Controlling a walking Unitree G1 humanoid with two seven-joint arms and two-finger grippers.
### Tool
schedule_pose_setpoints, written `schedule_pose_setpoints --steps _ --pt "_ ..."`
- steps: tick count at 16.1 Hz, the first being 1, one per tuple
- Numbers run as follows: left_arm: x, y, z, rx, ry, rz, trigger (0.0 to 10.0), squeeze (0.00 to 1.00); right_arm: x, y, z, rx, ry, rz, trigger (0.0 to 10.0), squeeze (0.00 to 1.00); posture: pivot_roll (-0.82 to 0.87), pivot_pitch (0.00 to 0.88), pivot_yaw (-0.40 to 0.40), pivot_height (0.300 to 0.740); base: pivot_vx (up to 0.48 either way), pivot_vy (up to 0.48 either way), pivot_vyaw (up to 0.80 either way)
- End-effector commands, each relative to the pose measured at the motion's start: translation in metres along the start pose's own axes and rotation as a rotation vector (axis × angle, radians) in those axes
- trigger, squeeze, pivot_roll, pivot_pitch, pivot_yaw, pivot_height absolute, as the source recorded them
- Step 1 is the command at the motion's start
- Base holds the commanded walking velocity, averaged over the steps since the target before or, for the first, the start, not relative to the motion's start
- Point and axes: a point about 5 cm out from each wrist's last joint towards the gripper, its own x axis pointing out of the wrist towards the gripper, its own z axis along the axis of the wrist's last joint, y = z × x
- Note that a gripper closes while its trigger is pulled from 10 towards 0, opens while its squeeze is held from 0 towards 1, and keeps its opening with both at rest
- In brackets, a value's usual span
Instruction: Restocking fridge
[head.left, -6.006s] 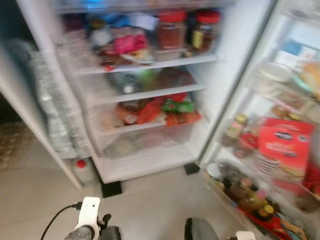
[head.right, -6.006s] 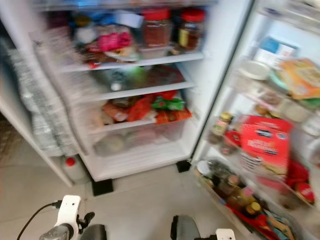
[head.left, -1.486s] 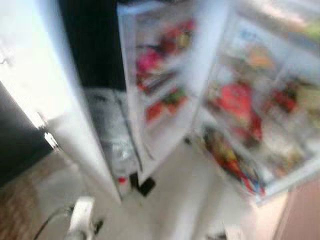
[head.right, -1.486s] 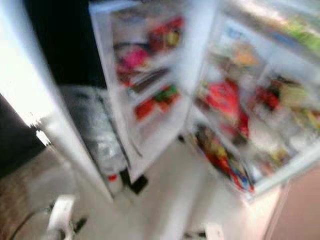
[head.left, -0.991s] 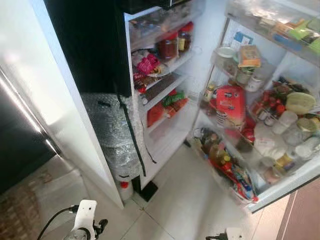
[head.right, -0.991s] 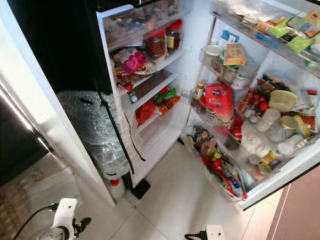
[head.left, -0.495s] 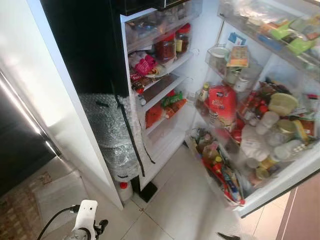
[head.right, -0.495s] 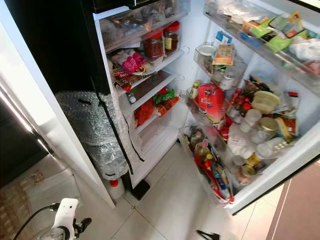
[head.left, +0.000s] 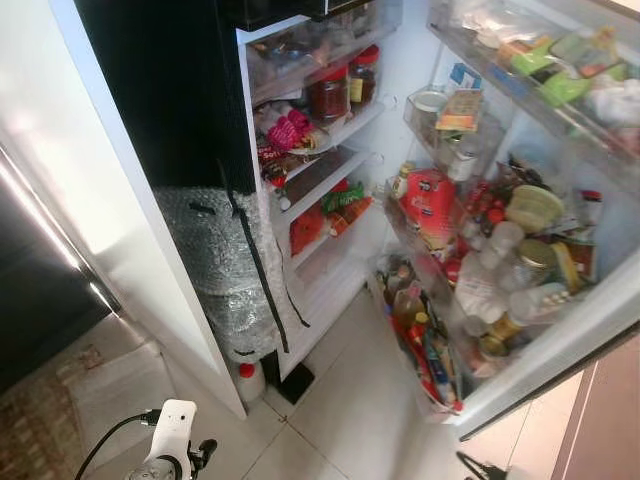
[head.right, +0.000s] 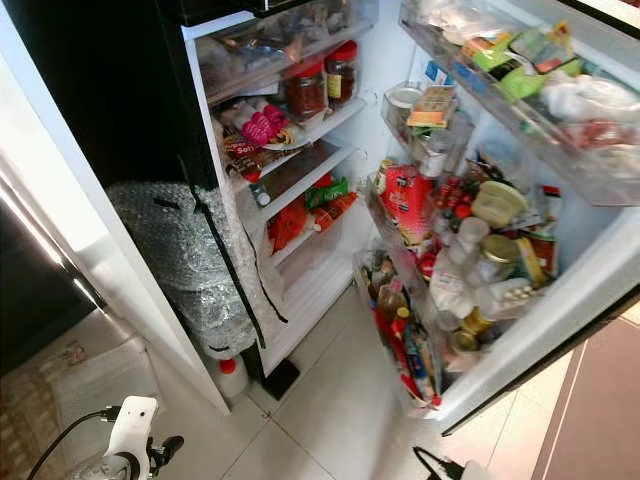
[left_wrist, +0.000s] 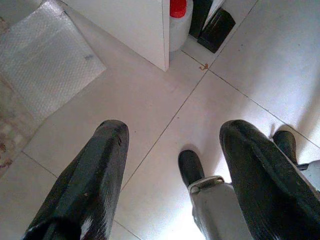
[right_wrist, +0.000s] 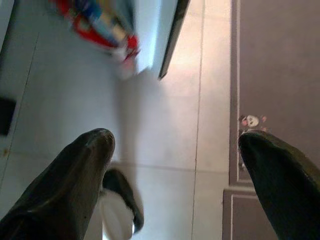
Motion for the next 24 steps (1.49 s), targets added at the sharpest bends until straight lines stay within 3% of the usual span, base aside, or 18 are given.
schedule_pose_setpoints --steps 1,6,8,9,13,18,24 --pt "-0.001 0.000 -0.004 -0.005 0.019 -0.003 10.0 0.00 -0.002 -0.004 -0.002 0.018 -0.012 -0.045 10.0 0.00 -0.09 0.066 -0.011 0.740 0.000 0.000 0.00" --pt "-0.001 0.001 -0.004 -0.008 0.014 -0.004 10.0 0.00 -0.004 -0.008 -0.001 0.011 -0.061 -0.149 10.0 0.00 -0.09 0.073 -0.013 0.740 0.000 0.000 0.00" --pt "-0.001 0.001 -0.004 -0.008 0.013 -0.004 10.0 0.00 0.014 -0.036 0.052 0.040 -0.208 -0.206 10.0 0.00 -0.09 0.073 -0.013 0.740 0.000 0.000 0.00" --pt "-0.001 0.001 -0.003 -0.008 0.012 -0.004 10.0 0.00 0.018 -0.038 0.070 0.040 -0.263 -0.200 10.0 0.00 -0.09 0.073 -0.011 0.740 0.000 0.000 0.00" --pt "-0.001 0.001 -0.003 -0.009 0.010 -0.002 10.0 0.00 0.019 -0.030 0.080 0.053 -0.298 -0.187 10.0 0.00 -0.09 0.072 -0.012 0.740 0.000 0.000 0.00" --pt "-0.001 0.000 -0.002 -0.009 0.007 -0.002 10.0 0.00 0.020 -0.034 0.080 0.057 -0.286 -0.215 10.0 0.00 -0.09 0.065 -0.014 0.740 0.000 0.000 0.00" --pt "-0.001 0.000 -0.003 -0.008 0.003 0.001 10.0 0.00 0.024 -0.030 0.116 0.054 -0.401 -0.199 10.0 0.00 -0.08 0.053 -0.017 0.740 0.000 0.000 0.00"
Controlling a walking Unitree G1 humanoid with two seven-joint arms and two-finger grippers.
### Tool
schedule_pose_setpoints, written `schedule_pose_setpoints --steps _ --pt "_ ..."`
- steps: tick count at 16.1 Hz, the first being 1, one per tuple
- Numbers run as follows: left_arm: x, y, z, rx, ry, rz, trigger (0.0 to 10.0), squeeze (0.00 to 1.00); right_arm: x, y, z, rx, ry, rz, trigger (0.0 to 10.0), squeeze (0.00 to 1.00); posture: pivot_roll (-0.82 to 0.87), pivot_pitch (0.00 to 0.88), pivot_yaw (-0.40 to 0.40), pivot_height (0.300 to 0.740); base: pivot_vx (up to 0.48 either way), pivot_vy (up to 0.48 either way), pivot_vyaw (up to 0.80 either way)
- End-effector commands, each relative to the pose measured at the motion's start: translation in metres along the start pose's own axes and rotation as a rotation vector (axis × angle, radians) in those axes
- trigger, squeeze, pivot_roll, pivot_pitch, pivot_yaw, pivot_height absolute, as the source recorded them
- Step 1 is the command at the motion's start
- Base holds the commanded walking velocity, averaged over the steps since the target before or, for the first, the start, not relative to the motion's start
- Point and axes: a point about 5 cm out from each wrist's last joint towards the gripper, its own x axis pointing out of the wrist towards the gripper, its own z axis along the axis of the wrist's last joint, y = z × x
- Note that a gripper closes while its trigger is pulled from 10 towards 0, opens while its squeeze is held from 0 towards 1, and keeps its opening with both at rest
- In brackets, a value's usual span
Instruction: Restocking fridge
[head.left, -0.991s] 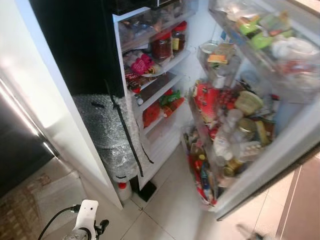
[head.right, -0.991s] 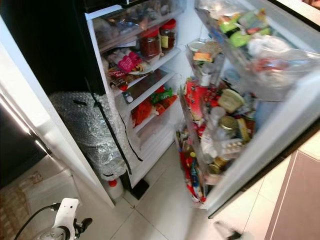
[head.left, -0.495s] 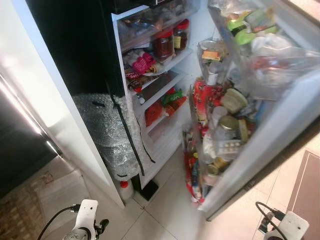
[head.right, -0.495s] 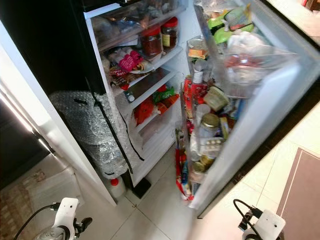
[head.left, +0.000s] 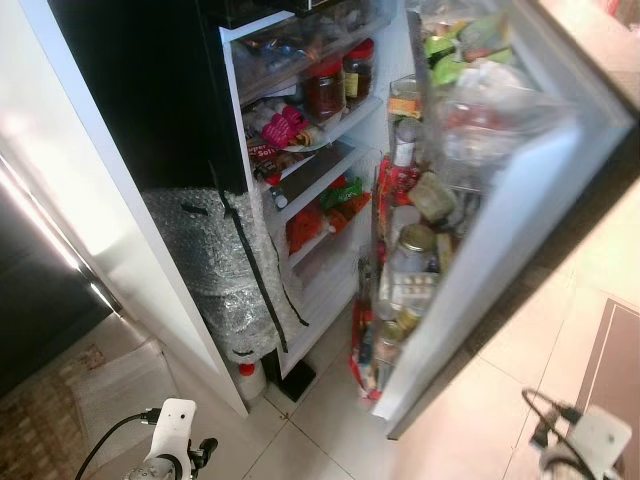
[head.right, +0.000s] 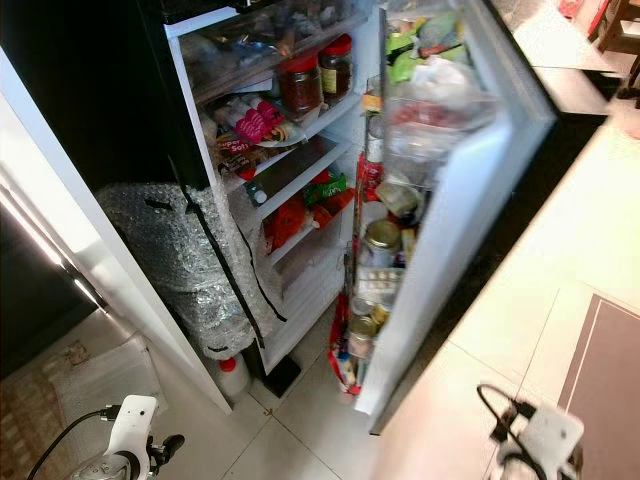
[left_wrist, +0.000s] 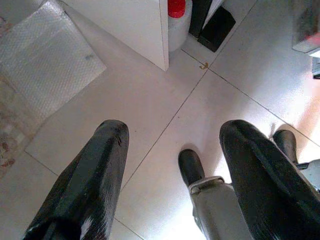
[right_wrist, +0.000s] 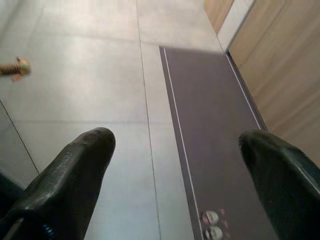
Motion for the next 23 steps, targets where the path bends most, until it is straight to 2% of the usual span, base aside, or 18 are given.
schedule_pose_setpoints --steps 1,6,8,9,12,18,21,23 --pt "-0.001 0.000 -0.004 -0.004 0.008 0.004 10.0 0.00 0.005 -0.001 0.010 0.015 -0.035 -0.011 10.0 0.00 -0.08 0.042 -0.017 0.740 0.000 0.000 0.00" --pt "-0.001 -0.001 -0.004 0.004 0.009 0.003 10.0 0.00 0.013 0.018 0.035 0.067 -0.105 0.096 10.0 0.00 -0.08 0.031 -0.017 0.740 0.000 0.000 0.00" --pt "-0.001 -0.001 -0.004 0.005 0.009 0.004 10.0 0.00 0.014 0.037 0.047 0.085 -0.126 0.218 10.0 0.00 -0.08 0.017 -0.017 0.740 0.000 0.000 0.00" --pt "-0.001 -0.001 -0.004 0.005 0.008 0.004 10.0 0.00 0.012 0.052 0.052 0.111 -0.125 0.326 10.0 0.00 -0.08 0.012 -0.019 0.740 0.000 0.000 0.00" --pt "0.000 -0.001 -0.003 0.004 0.005 0.005 10.0 0.00 0.006 0.079 0.060 0.104 -0.126 0.525 10.0 0.00 -0.08 0.024 -0.022 0.740 0.000 0.000 0.00" --pt "0.000 0.000 -0.003 -0.003 0.008 0.013 10.0 0.00 0.006 0.086 0.067 0.100 -0.119 0.639 10.0 0.00 -0.08 0.044 -0.022 0.740 0.000 0.000 0.00" --pt "0.000 0.000 -0.002 -0.002 0.008 0.016 10.0 0.00 0.008 0.093 0.083 0.117 -0.161 0.691 10.0 0.00 -0.08 0.053 -0.020 0.740 0.000 0.000 0.00" --pt "0.000 0.001 -0.002 -0.003 0.003 0.019 10.0 0.00 0.003 0.107 0.098 0.124 -0.204 0.793 10.0 0.00 -0.08 0.057 -0.019 0.740 0.000 0.000 0.00"
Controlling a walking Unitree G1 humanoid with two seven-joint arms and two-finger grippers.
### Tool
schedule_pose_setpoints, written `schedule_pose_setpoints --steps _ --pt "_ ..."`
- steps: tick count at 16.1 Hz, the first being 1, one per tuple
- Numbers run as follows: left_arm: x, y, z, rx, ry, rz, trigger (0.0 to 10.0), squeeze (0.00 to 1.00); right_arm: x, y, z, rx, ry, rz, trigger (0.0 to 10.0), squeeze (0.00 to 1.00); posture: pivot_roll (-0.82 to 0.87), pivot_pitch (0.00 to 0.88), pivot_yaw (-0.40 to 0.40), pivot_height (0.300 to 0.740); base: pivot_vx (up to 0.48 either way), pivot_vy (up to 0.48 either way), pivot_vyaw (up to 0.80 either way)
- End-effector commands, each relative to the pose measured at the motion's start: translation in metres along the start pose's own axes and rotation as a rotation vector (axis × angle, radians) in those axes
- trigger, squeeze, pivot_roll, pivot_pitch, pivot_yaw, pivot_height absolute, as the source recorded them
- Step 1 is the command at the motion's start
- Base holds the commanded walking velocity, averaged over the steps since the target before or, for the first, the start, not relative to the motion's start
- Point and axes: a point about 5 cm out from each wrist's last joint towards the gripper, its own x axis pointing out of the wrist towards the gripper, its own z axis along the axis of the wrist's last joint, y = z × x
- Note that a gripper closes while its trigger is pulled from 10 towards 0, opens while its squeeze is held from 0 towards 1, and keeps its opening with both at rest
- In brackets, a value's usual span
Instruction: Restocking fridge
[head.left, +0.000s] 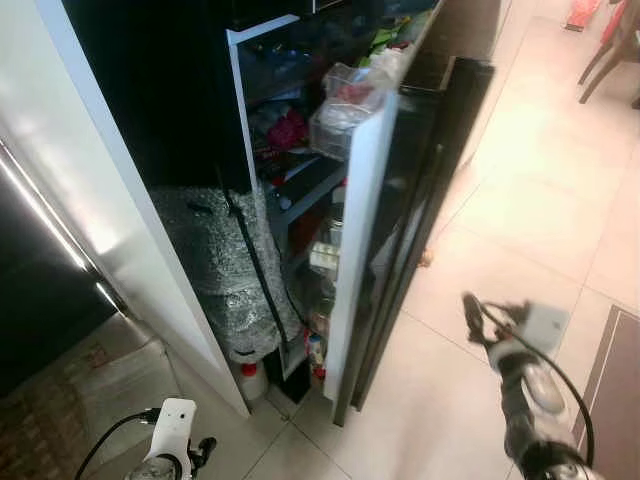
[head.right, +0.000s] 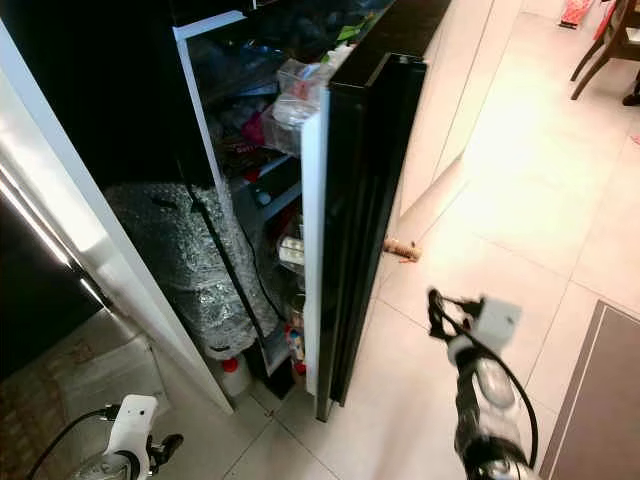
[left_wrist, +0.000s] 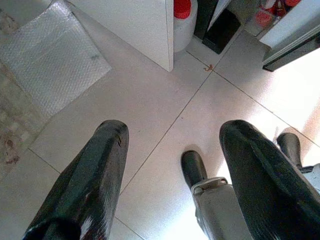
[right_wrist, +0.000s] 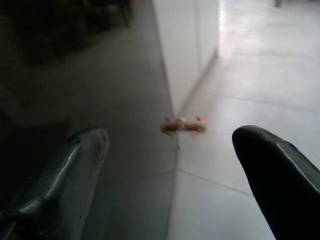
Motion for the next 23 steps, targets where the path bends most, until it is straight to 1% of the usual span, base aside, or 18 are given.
schedule_pose_setpoints --steps 1,2,3,4,5,6,7,8,9,11,12,13,15,17,22,23 --pt "0.000 0.000 -0.001 -0.007 0.002 0.004 10.0 0.00 0.007 0.012 0.010 0.000 -0.023 0.097 10.0 0.00 -0.08 0.057 -0.019 0.740 0.000 0.000 0.00" --pt "0.000 0.000 -0.001 -0.007 0.001 0.005 10.0 0.00 0.010 0.020 0.015 -0.011 -0.036 0.163 10.0 0.00 -0.08 0.057 -0.020 0.740 0.000 0.000 0.00" --pt "0.000 0.000 -0.001 -0.007 0.001 0.004 10.0 0.00 0.011 0.024 0.019 -0.018 -0.049 0.194 10.0 0.00 -0.08 0.057 -0.020 0.740 0.000 0.000 0.00" --pt "0.000 0.000 -0.001 -0.006 0.001 0.002 10.0 0.00 0.011 0.026 0.023 -0.017 -0.066 0.215 10.0 0.00 -0.08 0.059 -0.020 0.740 0.000 0.000 0.00" --pt "0.000 0.000 0.000 -0.005 0.002 0.001 10.0 0.00 0.009 0.027 0.022 -0.016 -0.064 0.230 10.0 0.00 -0.09 0.060 -0.020 0.740 0.000 0.000 0.00" --pt "0.000 0.000 0.000 -0.003 0.002 0.000 10.0 0.00 -0.001 0.025 0.011 -0.039 -0.023 0.279 10.0 0.00 -0.08 0.062 -0.022 0.740 0.000 0.000 0.00" --pt "0.000 0.000 0.000 -0.002 0.002 -0.001 10.0 0.00 -0.010 0.020 0.003 -0.039 0.009 0.310 10.0 0.00 -0.08 0.062 -0.022 0.740 0.000 0.000 0.00" --pt "0.000 0.000 0.000 -0.001 0.002 -0.001 10.0 0.00 -0.017 0.016 0.000 -0.033 0.030 0.342 10.0 0.00 -0.09 0.069 -0.018 0.740 0.000 0.000 0.00" --pt "0.000 0.000 0.000 0.002 0.002 -0.001 10.0 0.00 -0.025 0.013 -0.001 -0.029 0.054 0.401 10.0 0.00 -0.10 0.071 -0.015 0.740 0.000 0.000 0.00" --pt "0.000 0.001 0.000 0.009 0.004 -0.004 10.0 0.00 -0.034 0.020 0.002 -0.081 0.082 0.541 10.0 0.00 -0.10 0.072 -0.012 0.740 0.000 0.000 0.00" --pt "0.000 0.002 0.000 0.012 0.004 -0.005 10.0 0.00 -0.036 0.027 0.007 -0.105 0.090 0.628 10.0 0.00 -0.10 0.073 -0.011 0.740 0.000 0.000 0.00" --pt "0.000 0.002 0.000 0.013 0.003 -0.005 10.0 0.00 -0.034 0.034 0.015 -0.103 0.073 0.667 10.0 0.00 -0.10 0.073 -0.009 0.740 0.000 0.000 0.00" --pt "0.000 0.002 0.001 0.018 -0.001 -0.005 10.0 0.00 -0.031 0.042 0.021 -0.115 0.061 0.711 10.0 0.00 -0.09 0.072 -0.008 0.740 0.000 0.000 0.00" --pt "0.000 0.003 0.002 0.027 -0.004 -0.005 10.0 0.00 -0.027 0.061 0.029 -0.134 0.058 0.793 10.0 0.00 -0.09 0.067 -0.004 0.740 0.000 0.000 0.00" --pt "0.000 0.004 0.003 0.033 -0.007 0.000 10.0 0.00 -0.009 0.083 0.036 -0.167 0.036 0.793 10.0 0.00 -0.08 0.055 0.002 0.740 0.000 0.000 0.00" --pt "0.000 0.004 0.003 0.033 -0.009 0.001 10.0 0.00 -0.004 0.089 0.038 -0.188 0.033 0.798 10.0 0.00 -0.08 0.051 0.003 0.740 0.000 0.000 0.00"
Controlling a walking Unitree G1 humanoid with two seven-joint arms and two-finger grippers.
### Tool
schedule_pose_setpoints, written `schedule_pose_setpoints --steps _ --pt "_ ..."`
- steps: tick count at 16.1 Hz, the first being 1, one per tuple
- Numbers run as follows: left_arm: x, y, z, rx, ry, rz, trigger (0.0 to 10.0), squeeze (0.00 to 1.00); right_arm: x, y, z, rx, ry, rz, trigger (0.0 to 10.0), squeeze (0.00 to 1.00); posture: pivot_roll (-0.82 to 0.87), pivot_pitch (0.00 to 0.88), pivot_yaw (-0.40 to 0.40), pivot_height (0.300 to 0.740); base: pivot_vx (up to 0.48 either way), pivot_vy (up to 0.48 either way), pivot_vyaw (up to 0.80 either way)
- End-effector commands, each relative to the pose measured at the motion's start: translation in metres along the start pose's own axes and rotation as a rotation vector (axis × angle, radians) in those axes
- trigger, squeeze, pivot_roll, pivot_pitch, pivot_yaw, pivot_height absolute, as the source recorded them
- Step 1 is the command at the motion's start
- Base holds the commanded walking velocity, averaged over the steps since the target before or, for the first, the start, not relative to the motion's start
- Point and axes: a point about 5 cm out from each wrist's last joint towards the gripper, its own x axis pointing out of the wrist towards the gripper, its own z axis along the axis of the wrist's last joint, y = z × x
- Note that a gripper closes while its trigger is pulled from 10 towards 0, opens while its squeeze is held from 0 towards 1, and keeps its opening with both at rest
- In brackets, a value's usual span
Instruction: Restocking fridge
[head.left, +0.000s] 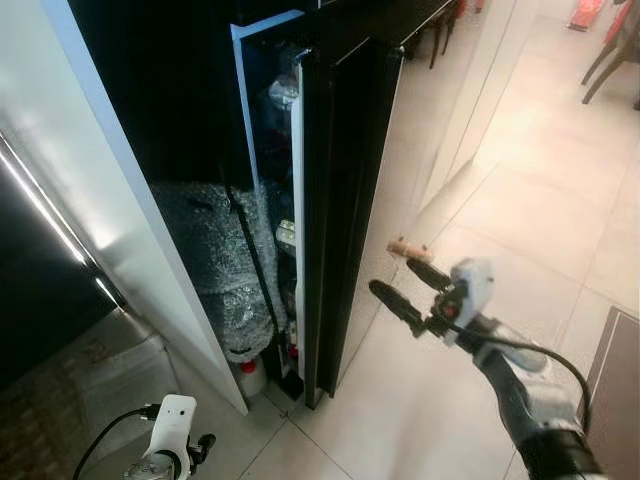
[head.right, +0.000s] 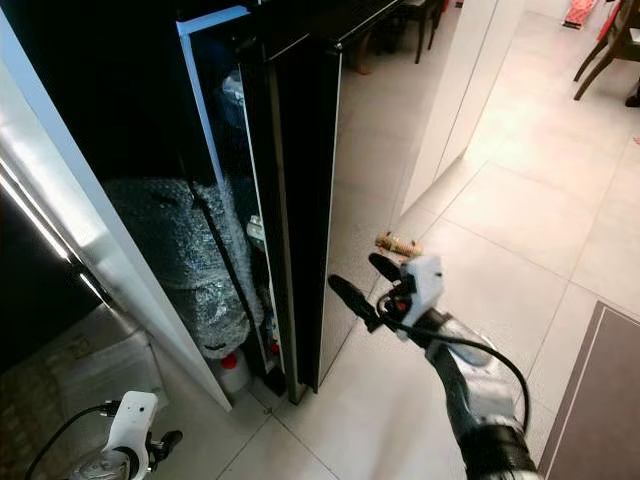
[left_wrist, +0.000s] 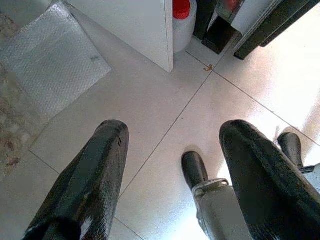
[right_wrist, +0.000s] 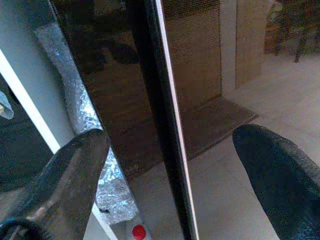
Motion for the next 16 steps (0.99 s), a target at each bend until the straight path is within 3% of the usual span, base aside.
schedule_pose_setpoints --steps 1,10,16 --pt "0.000 0.001 0.000 0.014 0.001 0.000 10.0 0.00 0.008 0.002 0.000 -0.020 0.015 0.010 10.0 0.00 -0.08 0.051 0.003 0.740 0.000 0.000 0.00" --pt "0.000 0.001 0.001 0.011 -0.006 0.008 10.0 0.00 0.045 0.019 0.017 -0.058 -0.025 0.130 10.0 0.00 -0.07 0.034 0.000 0.740 0.000 0.000 0.00" --pt "0.000 0.000 0.000 0.003 -0.008 0.010 10.0 0.00 0.056 0.021 0.022 -0.080 -0.026 0.160 10.0 0.00 -0.06 0.035 -0.007 0.740 0.000 0.000 0.00"
